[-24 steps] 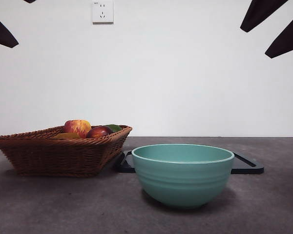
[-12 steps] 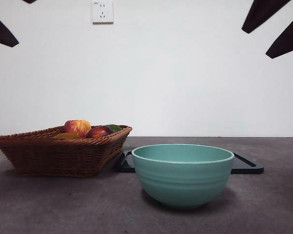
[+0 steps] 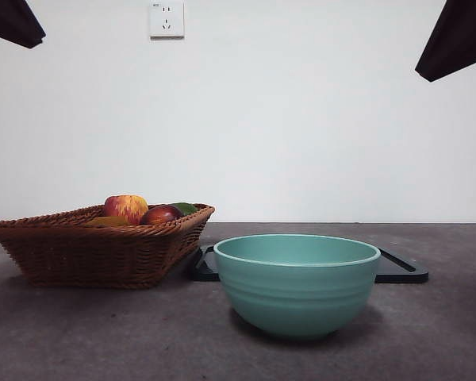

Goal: Pick up the wifruite, put it on the bowl, pick up the plate, put it on desk

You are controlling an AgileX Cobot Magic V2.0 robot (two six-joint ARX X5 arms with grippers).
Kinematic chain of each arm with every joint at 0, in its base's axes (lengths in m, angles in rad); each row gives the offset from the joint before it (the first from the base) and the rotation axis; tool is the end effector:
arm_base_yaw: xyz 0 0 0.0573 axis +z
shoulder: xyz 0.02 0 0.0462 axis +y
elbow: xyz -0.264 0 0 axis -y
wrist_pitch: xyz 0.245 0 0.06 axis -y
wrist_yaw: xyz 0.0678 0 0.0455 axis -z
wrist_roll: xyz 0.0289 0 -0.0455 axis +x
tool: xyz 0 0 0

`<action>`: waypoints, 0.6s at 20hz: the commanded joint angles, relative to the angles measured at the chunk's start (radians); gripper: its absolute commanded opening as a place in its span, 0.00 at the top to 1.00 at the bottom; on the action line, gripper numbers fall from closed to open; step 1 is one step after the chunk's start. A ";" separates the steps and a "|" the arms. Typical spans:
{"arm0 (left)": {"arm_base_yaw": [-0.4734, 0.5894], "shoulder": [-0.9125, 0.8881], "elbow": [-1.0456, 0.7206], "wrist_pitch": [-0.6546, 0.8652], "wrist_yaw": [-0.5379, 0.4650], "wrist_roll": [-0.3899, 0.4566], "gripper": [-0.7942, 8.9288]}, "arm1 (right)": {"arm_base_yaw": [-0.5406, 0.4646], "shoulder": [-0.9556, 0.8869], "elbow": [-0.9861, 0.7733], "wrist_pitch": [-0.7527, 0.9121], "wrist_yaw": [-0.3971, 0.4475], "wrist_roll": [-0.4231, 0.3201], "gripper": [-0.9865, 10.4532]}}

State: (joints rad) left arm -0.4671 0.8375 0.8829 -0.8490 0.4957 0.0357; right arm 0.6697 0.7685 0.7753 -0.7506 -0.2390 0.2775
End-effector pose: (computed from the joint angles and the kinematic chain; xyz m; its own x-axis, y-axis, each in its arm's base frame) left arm 0.1278 -0.0798 0.3036 0.3310 -0.6996 -0.6332 0.7134 0.6248 -0.3174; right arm 0.1097 0.0956 0.2837 0.4136 0.6294 -0.6578 -0.5660 0.7437 0.3558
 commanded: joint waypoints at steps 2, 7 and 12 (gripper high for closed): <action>-0.005 0.005 0.008 0.004 0.004 0.004 0.91 | 0.009 0.007 0.016 0.010 0.003 -0.008 0.91; -0.005 0.005 0.008 0.004 0.004 0.004 0.91 | 0.009 0.007 0.016 0.010 0.003 -0.008 0.91; 0.017 -0.036 0.008 0.057 -0.030 0.069 0.91 | 0.009 0.007 0.016 0.010 0.003 -0.008 0.91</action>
State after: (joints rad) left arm -0.4473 0.8051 0.8814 -0.8062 0.4675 0.0654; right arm 0.6697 0.7685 0.7753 -0.7506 -0.2386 0.2775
